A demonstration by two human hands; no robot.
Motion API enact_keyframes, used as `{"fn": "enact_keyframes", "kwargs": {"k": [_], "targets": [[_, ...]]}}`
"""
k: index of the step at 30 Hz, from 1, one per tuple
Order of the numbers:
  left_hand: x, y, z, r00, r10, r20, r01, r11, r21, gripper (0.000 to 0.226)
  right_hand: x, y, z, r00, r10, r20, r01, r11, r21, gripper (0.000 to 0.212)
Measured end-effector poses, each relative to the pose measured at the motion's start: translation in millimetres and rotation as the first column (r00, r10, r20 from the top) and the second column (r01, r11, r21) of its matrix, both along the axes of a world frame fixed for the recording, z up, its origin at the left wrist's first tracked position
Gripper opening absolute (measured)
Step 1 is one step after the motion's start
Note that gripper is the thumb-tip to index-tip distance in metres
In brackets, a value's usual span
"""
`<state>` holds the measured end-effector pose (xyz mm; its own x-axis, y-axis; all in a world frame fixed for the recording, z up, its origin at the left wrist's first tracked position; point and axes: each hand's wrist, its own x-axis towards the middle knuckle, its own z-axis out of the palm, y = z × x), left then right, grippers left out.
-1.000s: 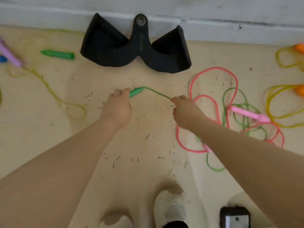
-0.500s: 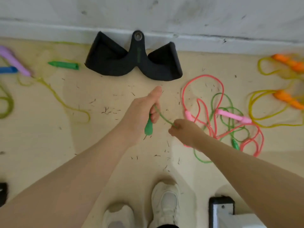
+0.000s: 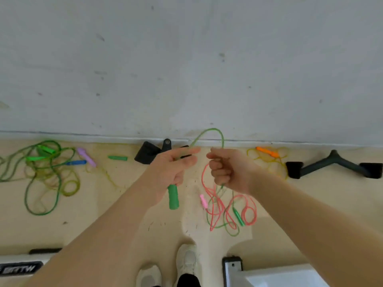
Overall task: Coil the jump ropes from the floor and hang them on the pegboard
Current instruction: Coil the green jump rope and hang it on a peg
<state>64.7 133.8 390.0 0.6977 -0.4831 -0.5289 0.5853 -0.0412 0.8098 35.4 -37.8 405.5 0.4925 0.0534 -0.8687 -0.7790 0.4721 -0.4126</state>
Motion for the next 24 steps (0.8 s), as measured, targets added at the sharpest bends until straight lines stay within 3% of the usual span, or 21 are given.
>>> {"fn": "enact_keyframes", "kwargs": {"k": [4, 7, 10, 13, 15, 18, 20, 21, 23, 24], "targets": [[-19.3, 3.4, 96.8, 0.971, -0.199, 0.133, 0.182, 0.975, 0.128, 0.023, 2.9, 27.5, 140.0, 0.973, -0.149, 0.179, 0.097, 0.958, 0.271, 0.003], [-38.3, 10.7, 177.0, 0.93, -0.314, 0.192, 0.307, 0.949, 0.067, 0.022, -0.6, 48.8, 225.2, 0.938, -0.245, 0.245, 0.142, 0.916, 0.374, 0.019], [-51.7, 24.3, 243.4, 0.922, -0.308, 0.233, 0.324, 0.946, -0.031, 0.044, -7.6, 66.6, 299.0, 0.881, -0.343, 0.325, 0.213, 0.902, 0.376, 0.024], [-55.3, 39.3, 301.0, 0.966, -0.182, 0.181, 0.203, 0.973, -0.105, 0.053, -21.6, 74.5, 347.4, 0.804, -0.24, 0.544, 0.16, 0.968, 0.191, 0.033], [-56.1, 47.8, 337.5, 0.983, -0.064, 0.174, 0.102, 0.97, -0.219, 0.051, -37.1, 77.7, 357.7, 0.786, 0.008, 0.618, -0.031, 0.999, 0.026, 0.057], [-51.8, 58.2, 381.5, 0.976, 0.108, 0.188, -0.032, 0.93, -0.367, 0.05, -62.8, 89.7, 356.2, 0.695, 0.359, 0.623, -0.389, 0.916, -0.094, 0.077], [-45.8, 66.1, 403.7, 0.957, 0.228, 0.177, -0.14, 0.904, -0.403, 0.048, -77.7, 95.3, 358.2, 0.624, 0.532, 0.572, -0.483, 0.838, -0.253, 0.061], [-42.5, 71.0, 411.8, 0.941, 0.281, 0.187, -0.189, 0.898, -0.397, 0.047, -82.3, 94.9, 360.0, 0.581, 0.604, 0.545, -0.483, 0.795, -0.366, 0.043], [-37.4, 81.0, 419.6, 0.891, 0.321, 0.32, -0.237, 0.932, -0.274, 0.04, -85.3, 90.5, 366.3, 0.588, 0.61, 0.531, -0.326, 0.78, -0.534, 0.015], [-36.7, 87.6, 419.6, 0.86, 0.274, 0.431, -0.237, 0.962, -0.137, 0.033, -84.8, 86.6, 370.2, 0.649, 0.536, 0.54, -0.189, 0.801, -0.568, 0.019]]}}
